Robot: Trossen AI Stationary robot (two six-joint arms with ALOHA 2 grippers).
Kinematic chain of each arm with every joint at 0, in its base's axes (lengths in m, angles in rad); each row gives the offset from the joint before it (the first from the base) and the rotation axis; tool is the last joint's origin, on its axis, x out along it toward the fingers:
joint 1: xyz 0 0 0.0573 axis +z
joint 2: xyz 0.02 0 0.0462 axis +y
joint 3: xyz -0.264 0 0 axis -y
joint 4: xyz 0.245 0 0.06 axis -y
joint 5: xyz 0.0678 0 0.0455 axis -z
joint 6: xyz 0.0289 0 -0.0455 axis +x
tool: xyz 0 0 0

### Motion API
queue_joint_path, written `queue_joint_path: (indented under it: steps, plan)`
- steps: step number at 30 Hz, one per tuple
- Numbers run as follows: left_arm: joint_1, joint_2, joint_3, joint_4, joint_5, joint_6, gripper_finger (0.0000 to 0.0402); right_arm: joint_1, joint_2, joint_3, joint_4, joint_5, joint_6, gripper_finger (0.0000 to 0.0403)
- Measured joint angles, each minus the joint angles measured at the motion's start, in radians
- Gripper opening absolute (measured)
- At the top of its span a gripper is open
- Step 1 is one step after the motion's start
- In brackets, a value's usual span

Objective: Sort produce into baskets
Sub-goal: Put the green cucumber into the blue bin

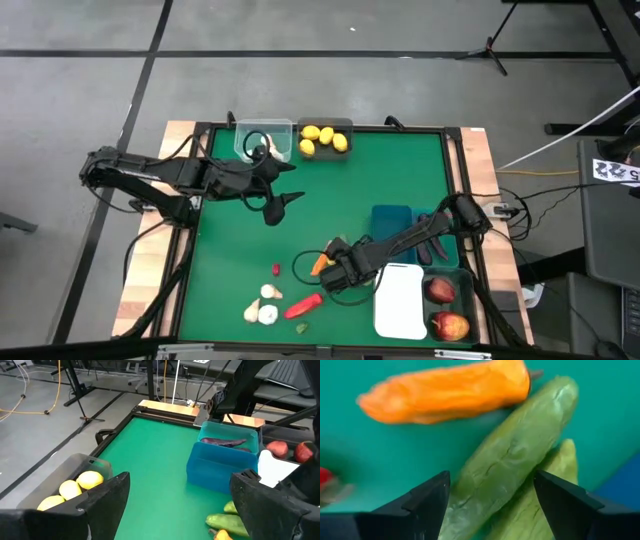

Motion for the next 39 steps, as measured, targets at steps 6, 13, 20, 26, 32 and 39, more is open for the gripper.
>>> queue_joint_path:
  steps: [6,13,20,26,32,39]
  plan:
    - [0.000,0.000,0.000,-0.002,0.000,-0.016,0.0335,-0.007,0.038,0.000,0.001,-0.035,-0.025,0.0287]
    - [0.000,0.000,0.000,-0.002,0.000,-0.016,0.0335,-0.014,0.045,0.000,0.000,-0.038,-0.069,0.0196]
    - [0.000,0.000,0.000,-0.002,0.000,-0.013,0.0335,-0.013,0.044,0.087,-0.126,0.004,-0.158,0.0160]
    - [0.000,0.000,0.000,-0.015,0.000,-0.012,0.0335,0.014,-0.024,0.218,-0.321,0.133,-0.211,0.0189]
    - [0.000,0.000,0.000,-0.080,0.000,-0.029,0.0335,0.063,-0.162,0.197,-0.520,0.270,-0.093,0.0200]
    - [0.000,0.000,-0.020,-0.086,0.000,-0.051,0.0335,0.063,-0.372,-0.100,-0.487,0.294,0.090,0.0166]
